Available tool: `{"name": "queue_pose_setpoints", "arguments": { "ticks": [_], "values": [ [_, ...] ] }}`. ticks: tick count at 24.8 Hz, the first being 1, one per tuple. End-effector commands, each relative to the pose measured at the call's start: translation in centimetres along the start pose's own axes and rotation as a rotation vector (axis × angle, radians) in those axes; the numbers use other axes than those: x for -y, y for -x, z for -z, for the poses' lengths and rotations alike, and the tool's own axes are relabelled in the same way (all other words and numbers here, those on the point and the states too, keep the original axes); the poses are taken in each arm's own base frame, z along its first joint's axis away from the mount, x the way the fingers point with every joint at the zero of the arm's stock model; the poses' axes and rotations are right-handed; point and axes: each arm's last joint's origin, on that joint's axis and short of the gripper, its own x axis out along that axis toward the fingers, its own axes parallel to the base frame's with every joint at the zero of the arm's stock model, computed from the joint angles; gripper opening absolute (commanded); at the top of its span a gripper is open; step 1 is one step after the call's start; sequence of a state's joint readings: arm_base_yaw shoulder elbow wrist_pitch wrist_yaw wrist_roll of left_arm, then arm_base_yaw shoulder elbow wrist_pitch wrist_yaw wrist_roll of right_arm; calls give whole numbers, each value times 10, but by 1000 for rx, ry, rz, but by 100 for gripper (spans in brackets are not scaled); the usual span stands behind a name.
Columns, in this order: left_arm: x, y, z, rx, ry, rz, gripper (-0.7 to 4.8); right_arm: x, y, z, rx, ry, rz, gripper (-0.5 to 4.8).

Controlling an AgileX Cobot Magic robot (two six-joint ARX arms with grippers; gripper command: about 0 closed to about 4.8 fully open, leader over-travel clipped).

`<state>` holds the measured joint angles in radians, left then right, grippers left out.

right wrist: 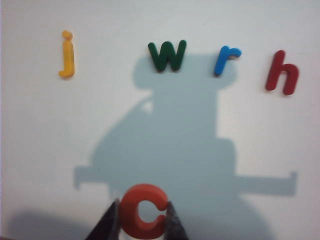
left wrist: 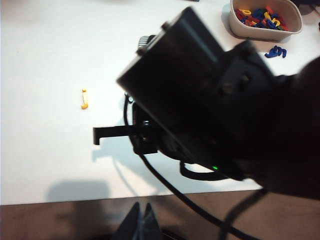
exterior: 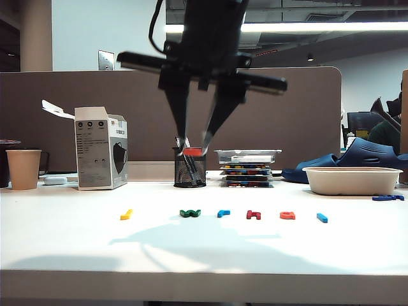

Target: Select the appropriate letters from the row of letter magnets placed on the table to arrange into the word "car".

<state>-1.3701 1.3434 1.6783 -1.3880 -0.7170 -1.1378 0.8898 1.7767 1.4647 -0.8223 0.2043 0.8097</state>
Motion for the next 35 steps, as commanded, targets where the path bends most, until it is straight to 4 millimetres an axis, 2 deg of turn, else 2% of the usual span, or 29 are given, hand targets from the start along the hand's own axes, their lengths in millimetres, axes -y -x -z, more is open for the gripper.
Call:
{"name": "queue_pose_setpoints", "arguments": {
  "ticks": [1, 4, 15, 26, 35],
  "values": [
    [-1, 1, -1, 5, 4, 2, -6, -5, -13, 0, -7, 2, -13, 52],
    [-1, 1, -1, 6, 4, 2, -6, -8, -31, 4, -46, 2, -6, 52],
    [-1, 1, -1, 5, 4, 2, -6, -20, -75, 15, -133, -8, -32, 52],
    [-1, 1, -1, 5, 4, 2, -6, -25, -84, 26, -177, 15, -27, 52],
    [-1, 1, -1, 5, 4, 2, -6, -21, -91, 31, -220, 29, 20, 54]
  ]
}}
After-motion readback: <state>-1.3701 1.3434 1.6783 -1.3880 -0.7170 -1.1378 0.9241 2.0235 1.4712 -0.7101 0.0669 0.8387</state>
